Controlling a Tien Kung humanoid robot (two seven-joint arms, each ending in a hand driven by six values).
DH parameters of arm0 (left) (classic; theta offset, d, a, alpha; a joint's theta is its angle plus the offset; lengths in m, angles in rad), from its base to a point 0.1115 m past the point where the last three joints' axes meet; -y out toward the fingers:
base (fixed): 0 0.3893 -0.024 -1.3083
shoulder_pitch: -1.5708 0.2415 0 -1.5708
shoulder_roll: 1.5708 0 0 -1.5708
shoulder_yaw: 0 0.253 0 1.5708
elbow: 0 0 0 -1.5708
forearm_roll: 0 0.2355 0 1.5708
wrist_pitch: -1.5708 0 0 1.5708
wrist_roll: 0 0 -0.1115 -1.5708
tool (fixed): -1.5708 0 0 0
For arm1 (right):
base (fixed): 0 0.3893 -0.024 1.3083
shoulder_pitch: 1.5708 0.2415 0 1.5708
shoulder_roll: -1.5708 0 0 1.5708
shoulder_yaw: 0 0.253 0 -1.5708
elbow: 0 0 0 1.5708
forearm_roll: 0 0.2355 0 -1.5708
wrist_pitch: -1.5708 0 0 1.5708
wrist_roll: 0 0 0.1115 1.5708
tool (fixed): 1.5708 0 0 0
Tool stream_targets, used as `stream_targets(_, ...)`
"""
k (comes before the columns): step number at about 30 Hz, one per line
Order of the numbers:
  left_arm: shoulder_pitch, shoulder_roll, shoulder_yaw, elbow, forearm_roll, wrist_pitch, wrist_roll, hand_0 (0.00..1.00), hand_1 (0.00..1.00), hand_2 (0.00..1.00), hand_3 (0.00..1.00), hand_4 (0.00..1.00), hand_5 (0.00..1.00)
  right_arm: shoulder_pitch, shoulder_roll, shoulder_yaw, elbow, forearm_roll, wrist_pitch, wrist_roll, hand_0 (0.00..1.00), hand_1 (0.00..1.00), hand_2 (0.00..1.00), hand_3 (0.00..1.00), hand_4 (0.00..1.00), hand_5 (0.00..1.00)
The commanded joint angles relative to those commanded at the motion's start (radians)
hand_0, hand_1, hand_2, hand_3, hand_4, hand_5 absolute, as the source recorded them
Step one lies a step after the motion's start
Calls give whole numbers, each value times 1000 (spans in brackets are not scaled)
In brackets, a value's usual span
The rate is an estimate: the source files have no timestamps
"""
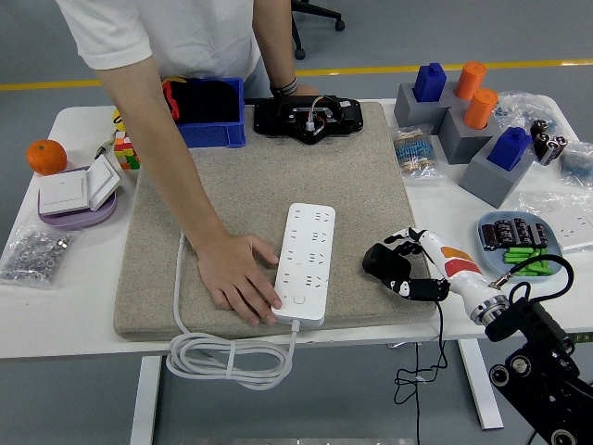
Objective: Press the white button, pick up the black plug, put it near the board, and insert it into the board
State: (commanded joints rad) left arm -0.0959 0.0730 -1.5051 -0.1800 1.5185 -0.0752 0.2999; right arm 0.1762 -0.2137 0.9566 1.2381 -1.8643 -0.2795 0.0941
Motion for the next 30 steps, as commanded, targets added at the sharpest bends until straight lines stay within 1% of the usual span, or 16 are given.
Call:
stream_targets(1,0,0,-1,0,1,0,0,709,696,670,715,717,303,0,0,0,-1,0,-2,0,533,516,527,620,823,115)
stream_targets(2,0,0,0,0,0,0,0,709,697,670,715,717,303,0,0,0,-1,0,-3,1,450,439,468,590,757,20)
stream_targets(7,1,0,-2,0,2,0,0,709,697,670,715,717,303,0,-1,-3,4,-2,-10,6,450,439,468,590,757,20)
stream_targets(8,1,0,-2,0,1,0,0,709,696,670,715,718,304,0,-1,-4,6,-4,-12,6,362,274,307,499,768,2)
stream_targets(13,1,0,0,0,0,0,0,709,696,670,715,718,304,-3,-2,-4,23,-8,-22,18,362,274,307,499,768,2)
stream_targets(14,1,0,0,0,-1,0,0,709,696,670,715,718,304,-5,-2,-3,31,-8,-25,23,322,231,262,435,740,2)
stream_targets(16,1,0,-1,0,0,0,0,709,696,670,715,718,304,-6,-3,-1,47,-7,-30,31,322,231,262,435,740,2)
stream_targets(23,2,1,-2,0,2,0,1,709,696,670,715,717,304,-4,-6,-3,135,10,-51,61,315,222,251,426,718,2)
stream_targets(26,1,1,-2,0,2,0,0,709,696,670,715,717,304,0,-6,-24,177,23,-58,69,312,219,248,427,714,2)
stream_targets(30,0,1,-1,0,2,0,1,709,696,670,715,717,304,14,-6,-68,199,45,-63,78,312,219,248,427,714,2)
